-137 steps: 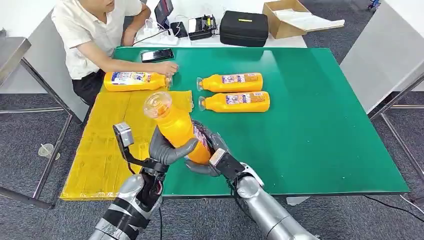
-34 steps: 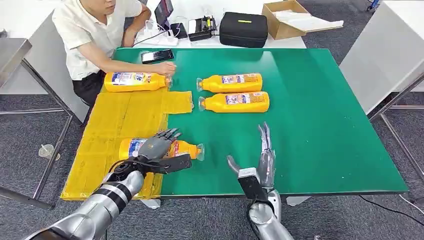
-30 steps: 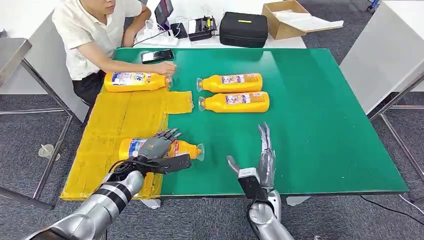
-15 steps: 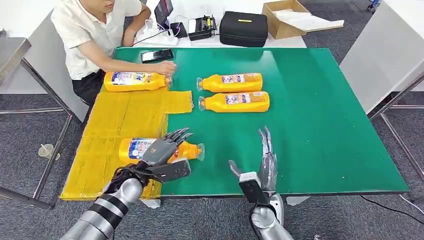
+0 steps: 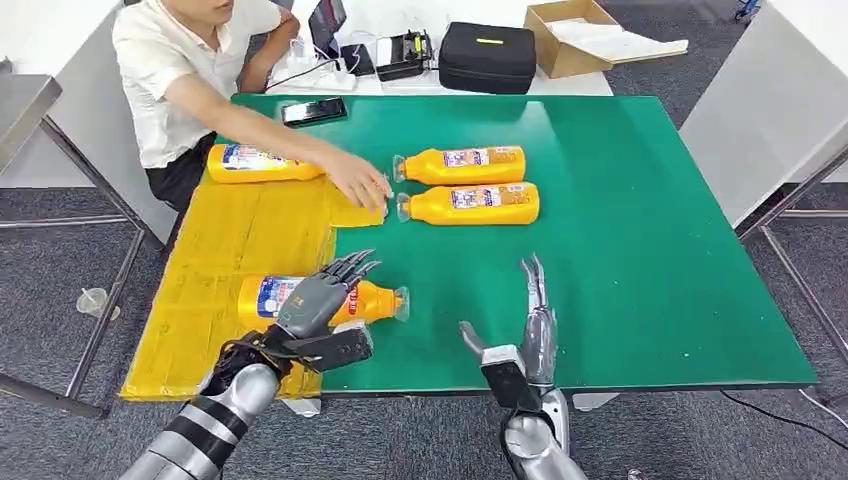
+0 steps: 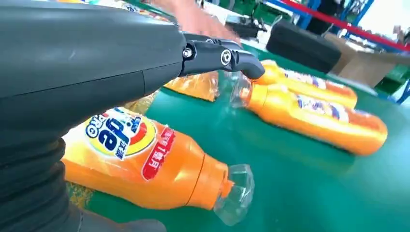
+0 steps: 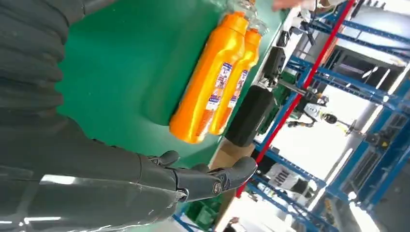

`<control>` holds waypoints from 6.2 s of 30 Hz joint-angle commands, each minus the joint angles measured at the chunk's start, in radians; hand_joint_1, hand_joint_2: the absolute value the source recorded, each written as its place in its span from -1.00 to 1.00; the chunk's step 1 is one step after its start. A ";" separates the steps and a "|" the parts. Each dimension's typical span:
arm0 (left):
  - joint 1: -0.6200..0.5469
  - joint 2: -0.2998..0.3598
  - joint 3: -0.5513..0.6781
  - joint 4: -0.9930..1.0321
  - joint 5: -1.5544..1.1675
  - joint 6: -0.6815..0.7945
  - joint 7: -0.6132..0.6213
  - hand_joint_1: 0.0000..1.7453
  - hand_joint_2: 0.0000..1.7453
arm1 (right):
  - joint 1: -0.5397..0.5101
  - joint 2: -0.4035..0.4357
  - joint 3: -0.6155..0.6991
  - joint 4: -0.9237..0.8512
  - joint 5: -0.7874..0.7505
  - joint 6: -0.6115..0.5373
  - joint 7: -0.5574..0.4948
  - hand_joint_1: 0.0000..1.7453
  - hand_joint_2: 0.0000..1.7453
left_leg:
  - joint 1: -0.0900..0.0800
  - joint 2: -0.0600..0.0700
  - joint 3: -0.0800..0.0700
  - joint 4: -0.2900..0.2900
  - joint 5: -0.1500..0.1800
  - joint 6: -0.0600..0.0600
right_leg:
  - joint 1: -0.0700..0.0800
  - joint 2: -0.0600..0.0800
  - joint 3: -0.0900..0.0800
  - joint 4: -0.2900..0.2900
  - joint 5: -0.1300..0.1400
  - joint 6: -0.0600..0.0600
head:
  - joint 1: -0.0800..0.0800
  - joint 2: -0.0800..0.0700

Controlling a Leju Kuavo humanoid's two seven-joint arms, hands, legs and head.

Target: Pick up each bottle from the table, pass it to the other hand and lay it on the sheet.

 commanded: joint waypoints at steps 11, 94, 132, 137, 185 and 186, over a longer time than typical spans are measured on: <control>0.187 -0.104 0.248 -0.031 0.470 0.010 0.007 -1.00 1.00 | -0.077 -0.233 -0.157 0.089 0.657 0.149 0.492 -1.00 1.00 | 0.000 0.001 0.004 0.000 -0.003 0.000 | 0.000 0.000 0.005 -0.001 -0.002 -0.004 | 0.000 0.000; 0.030 -0.161 0.133 0.087 0.494 0.019 -0.026 -1.00 1.00 | -0.644 -0.243 0.055 0.811 0.636 0.686 0.518 1.00 1.00 | 0.001 -0.001 0.006 0.001 0.000 0.000 | 0.001 -0.002 0.007 -0.001 0.000 -0.002 | 0.000 0.000; 0.034 -0.193 0.129 0.033 0.955 -0.116 -0.120 -1.00 1.00 | -0.304 0.002 0.117 0.152 0.000 0.510 0.075 0.84 1.00 | 0.004 0.002 0.001 0.000 -0.001 -0.001 | 0.004 0.001 0.001 0.000 0.000 -0.003 | 0.000 0.000; 0.022 -0.184 0.127 0.007 0.948 -0.242 -0.130 -1.00 1.00 | -0.374 0.007 0.178 0.386 -0.022 0.728 0.078 1.00 1.00 | 0.004 0.005 0.006 0.001 -0.003 -0.001 | 0.005 0.004 0.006 0.000 -0.002 -0.006 | 0.000 0.000; -0.029 -0.187 0.011 0.141 0.653 -0.006 -0.064 -1.00 1.00 | -0.356 -0.002 0.203 0.244 0.051 0.591 0.171 1.00 1.00 | 0.003 0.003 0.004 0.001 -0.002 -0.001 | 0.004 0.002 0.004 0.000 -0.002 -0.004 | 0.000 0.000; -0.031 -0.186 0.014 0.143 0.656 -0.010 -0.060 0.78 1.00 | -0.357 -0.001 0.203 0.243 0.051 0.591 0.171 1.00 1.00 | 0.004 0.004 0.005 0.002 -0.004 -0.001 | 0.005 0.002 0.006 0.001 -0.002 -0.005 | 0.000 0.000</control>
